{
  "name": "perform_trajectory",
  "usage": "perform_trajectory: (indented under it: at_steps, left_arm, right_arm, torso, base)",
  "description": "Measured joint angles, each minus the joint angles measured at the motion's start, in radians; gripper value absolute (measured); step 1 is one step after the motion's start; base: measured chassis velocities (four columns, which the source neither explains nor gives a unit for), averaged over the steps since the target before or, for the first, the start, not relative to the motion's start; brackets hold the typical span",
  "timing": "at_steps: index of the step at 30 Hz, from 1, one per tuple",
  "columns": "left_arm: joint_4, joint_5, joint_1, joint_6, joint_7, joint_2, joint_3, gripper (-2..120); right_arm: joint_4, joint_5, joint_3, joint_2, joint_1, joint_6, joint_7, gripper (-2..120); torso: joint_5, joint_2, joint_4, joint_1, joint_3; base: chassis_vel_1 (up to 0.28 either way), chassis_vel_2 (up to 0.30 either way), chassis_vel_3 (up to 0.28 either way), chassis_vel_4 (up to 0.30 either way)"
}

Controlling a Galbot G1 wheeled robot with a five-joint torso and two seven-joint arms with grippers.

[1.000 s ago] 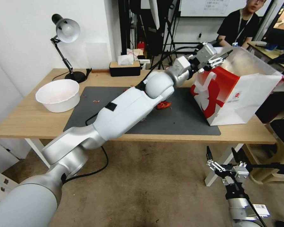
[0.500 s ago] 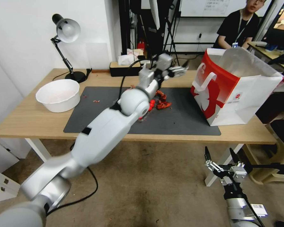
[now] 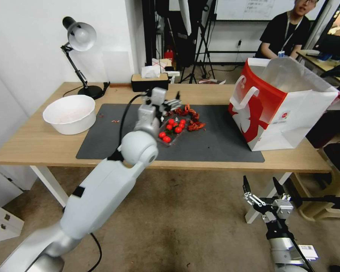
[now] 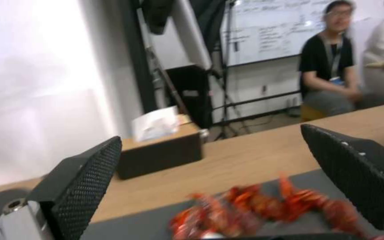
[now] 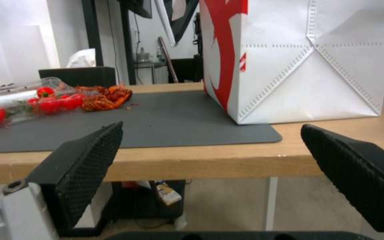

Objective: Pick up the trash from the table and place it into the takeout bag.

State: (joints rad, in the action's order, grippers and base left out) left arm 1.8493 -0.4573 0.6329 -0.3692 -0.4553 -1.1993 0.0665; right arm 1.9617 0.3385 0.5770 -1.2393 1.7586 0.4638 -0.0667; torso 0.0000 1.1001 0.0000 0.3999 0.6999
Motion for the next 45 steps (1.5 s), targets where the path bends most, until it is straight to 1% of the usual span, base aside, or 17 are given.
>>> perform_trajectory:
  at_steps: [7,13,16,18,19,23,24,26,27,28,30,34,37,38,39,40,45]
  left_arm:
    - [0.034,0.055,0.086,0.002,0.020,0.012,-0.070,100]
    - [0.073,0.079,0.173,0.006,0.030,0.017,-0.127,100]
    - [0.083,0.081,0.197,0.012,0.035,0.018,-0.140,100]
    - [0.096,0.092,0.261,0.042,0.045,0.019,-0.168,100]
    - [0.096,0.092,0.261,0.042,0.045,0.019,-0.168,100]
    - [0.125,0.134,0.395,0.089,0.015,0.007,-0.214,100]
    - [0.125,0.134,0.395,0.089,0.015,0.007,-0.214,100]
    - [0.149,0.149,0.486,0.145,0.018,0.003,-0.248,100]
    - [0.153,0.153,0.504,0.164,0.020,0.003,-0.254,100]
    - [0.153,0.153,0.504,0.164,0.020,0.003,-0.254,100]
    - [0.174,0.170,0.578,0.230,0.040,0.011,-0.284,100]
    - [0.185,0.185,0.622,0.266,0.060,0.013,-0.308,100]
    - [0.198,0.192,0.763,0.362,0.112,0.008,-0.358,100]
    - [0.198,0.192,0.763,0.362,0.112,0.008,-0.358,100]
    - [0.194,0.187,0.818,0.419,0.141,0.006,-0.375,100]
    - [0.193,0.181,0.854,0.448,0.160,0.007,-0.388,100]
    - [0.188,0.185,0.894,0.493,0.182,0.006,-0.418,100]
  right_arm:
    - [0.008,-0.001,0.000,-0.001,0.002,-0.001,0.000,100]
    - [0.012,-0.002,0.000,-0.001,0.002,-0.001,0.000,100]
    - [0.013,-0.002,0.000,-0.001,0.002,-0.001,0.000,100]
    - [0.016,-0.004,0.000,-0.001,0.002,-0.001,0.000,100]
    - [0.016,-0.004,0.000,-0.001,0.002,-0.001,0.000,100]
    - [0.015,-0.007,-0.003,-0.005,0.001,0.003,0.000,100]
    - [0.015,-0.007,-0.003,-0.005,0.001,0.003,0.000,100]
    - [0.017,-0.010,-0.003,-0.004,0.001,0.006,0.000,100]
    - [0.019,-0.011,-0.003,-0.004,0.000,0.008,0.000,100]
    - [0.019,-0.011,-0.003,-0.004,0.000,0.008,0.000,100]
    - [0.024,-0.013,-0.002,-0.003,0.000,0.017,0.000,100]
    - [0.027,-0.013,-0.002,-0.002,0.000,0.021,0.000,100]
    - [0.028,-0.013,-0.002,0.000,-0.003,0.026,0.000,100]
    - [0.028,-0.013,-0.002,0.000,-0.003,0.026,0.000,100]
    - [0.031,-0.010,-0.002,0.003,-0.006,0.026,0.000,100]
    - [0.032,-0.006,-0.003,0.004,-0.008,0.026,-0.001,100]
    - [0.042,-0.004,-0.014,0.004,-0.011,0.021,-0.011,100]
  torso:
    - [0.0000,0.000,0.0001,0.000,0.000]
    - [-0.0001,0.000,0.0002,0.000,0.000]
    - [0.0002,0.000,0.0002,0.000,0.000]
    - [-0.0001,0.000,0.0000,0.000,0.000]
    - [-0.0001,0.000,0.0000,0.000,0.000]
    - [0.0001,0.000,0.0000,0.000,0.000]
    - [0.0001,0.000,0.0000,0.000,0.000]
    - [0.0000,0.000,0.0001,0.000,0.000]
    - [-0.0001,0.000,0.0000,0.000,0.000]
    - [-0.0001,0.000,0.0000,0.000,0.000]
    - [-0.0001,0.000,0.0000,0.000,0.000]
    - [0.0001,0.000,0.0000,0.000,0.000]
    - [-0.0001,0.000,0.0001,0.000,0.000]
    - [-0.0001,0.000,0.0001,0.000,0.000]
    - [-0.0001,0.000,0.0002,0.000,0.000]
    - [0.0000,0.000,0.0001,0.000,0.000]
    - [0.0000,0.000,0.0001,0.000,0.000]
  base:
    - [0.000,0.000,0.000,0.000]
    - [0.000,0.000,0.000,0.000]
    - [0.000,0.000,0.000,0.000]
    - [0.000,0.000,0.000,0.000]
    - [0.000,0.000,0.000,0.000]
    - [0.000,0.000,0.000,0.000]
    - [0.000,0.000,0.000,0.000]
    - [0.000,0.000,0.000,0.000]
    - [0.000,0.000,0.000,0.000]
    - [0.000,0.000,0.000,0.000]
    - [0.000,0.000,0.000,0.000]
    - [0.000,0.000,0.000,0.000]
    - [0.000,0.000,0.000,0.000]
    - [0.000,0.000,0.000,0.000]
    - [0.000,0.000,0.000,0.000]
    - [0.000,0.000,0.000,0.000]
    - [0.000,0.000,0.000,0.000]
